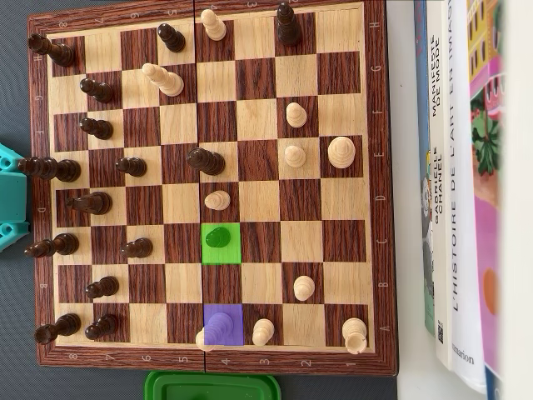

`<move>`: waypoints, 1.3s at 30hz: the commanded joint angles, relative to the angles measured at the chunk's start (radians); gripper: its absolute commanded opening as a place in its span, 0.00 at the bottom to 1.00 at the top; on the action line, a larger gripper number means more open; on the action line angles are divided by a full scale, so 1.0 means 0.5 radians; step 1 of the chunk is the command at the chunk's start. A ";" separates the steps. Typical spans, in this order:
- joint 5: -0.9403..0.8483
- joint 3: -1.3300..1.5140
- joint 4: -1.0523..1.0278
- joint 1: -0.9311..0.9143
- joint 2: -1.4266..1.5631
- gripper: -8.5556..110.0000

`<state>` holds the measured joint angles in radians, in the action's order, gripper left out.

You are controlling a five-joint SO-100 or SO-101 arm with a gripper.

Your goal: Play chess

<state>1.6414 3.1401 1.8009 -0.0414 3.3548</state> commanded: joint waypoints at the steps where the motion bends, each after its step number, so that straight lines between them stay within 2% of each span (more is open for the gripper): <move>1: -0.015 0.040 0.000 0.000 -0.040 0.20; 6: -0.021 0.000 -0.077 -0.003 -0.095 0.20; 15: -0.181 -0.531 -0.463 -0.006 -0.451 0.20; 20: -0.288 -0.681 -0.739 -0.006 -0.561 0.20; 34: -0.288 -0.917 -1.448 -0.071 -0.825 0.20; 39: -0.288 -1.071 -1.917 -0.110 -0.822 0.20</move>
<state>1.5048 2.6937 0.9572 -0.0828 2.9514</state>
